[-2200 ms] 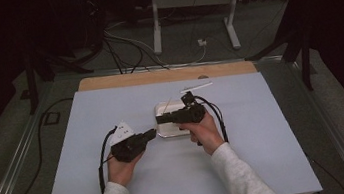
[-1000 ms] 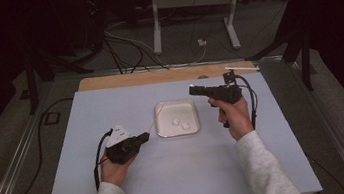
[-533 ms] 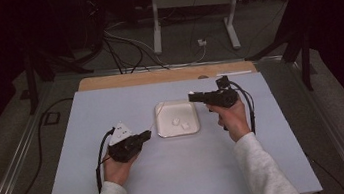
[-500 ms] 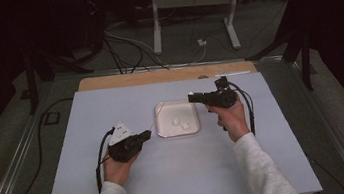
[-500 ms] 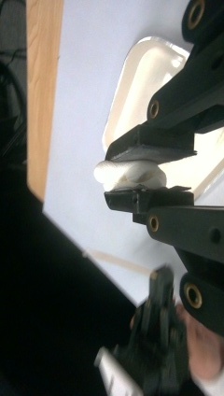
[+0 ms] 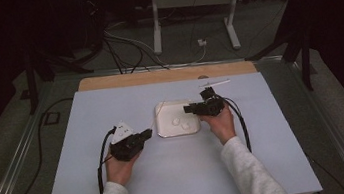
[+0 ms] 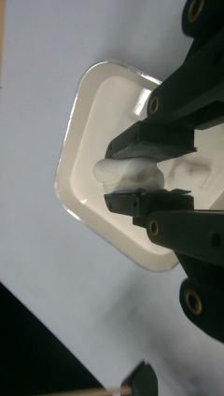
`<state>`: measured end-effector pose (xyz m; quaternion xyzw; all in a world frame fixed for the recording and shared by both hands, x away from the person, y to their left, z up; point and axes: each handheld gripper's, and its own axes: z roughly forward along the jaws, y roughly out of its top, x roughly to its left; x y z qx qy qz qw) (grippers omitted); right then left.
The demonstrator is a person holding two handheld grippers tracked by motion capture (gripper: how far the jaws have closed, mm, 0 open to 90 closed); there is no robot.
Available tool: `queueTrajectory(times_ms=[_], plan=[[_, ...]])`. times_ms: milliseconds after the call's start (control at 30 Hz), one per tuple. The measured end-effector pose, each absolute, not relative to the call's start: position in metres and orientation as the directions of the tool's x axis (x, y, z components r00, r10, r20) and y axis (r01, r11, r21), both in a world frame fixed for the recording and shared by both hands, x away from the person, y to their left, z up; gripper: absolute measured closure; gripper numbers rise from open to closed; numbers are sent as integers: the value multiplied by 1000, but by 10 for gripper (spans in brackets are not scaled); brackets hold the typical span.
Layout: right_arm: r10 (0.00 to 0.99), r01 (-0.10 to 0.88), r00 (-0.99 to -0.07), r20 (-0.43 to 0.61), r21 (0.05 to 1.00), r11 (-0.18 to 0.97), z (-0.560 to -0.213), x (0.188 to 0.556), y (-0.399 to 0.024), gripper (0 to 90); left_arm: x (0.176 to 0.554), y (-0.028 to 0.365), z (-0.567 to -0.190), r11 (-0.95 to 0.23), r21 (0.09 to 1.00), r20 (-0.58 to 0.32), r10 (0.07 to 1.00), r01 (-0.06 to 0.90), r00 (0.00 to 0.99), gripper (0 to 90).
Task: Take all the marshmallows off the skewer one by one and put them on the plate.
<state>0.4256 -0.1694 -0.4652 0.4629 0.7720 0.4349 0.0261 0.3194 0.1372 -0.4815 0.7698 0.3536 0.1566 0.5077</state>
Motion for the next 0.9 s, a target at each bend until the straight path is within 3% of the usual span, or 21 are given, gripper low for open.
queueTrajectory(times_ms=[900], plan=[[786,730,-520,335,653,204,-486,435,-165,741,325,130,-485,-217,885,-146,712,413,687,900]])
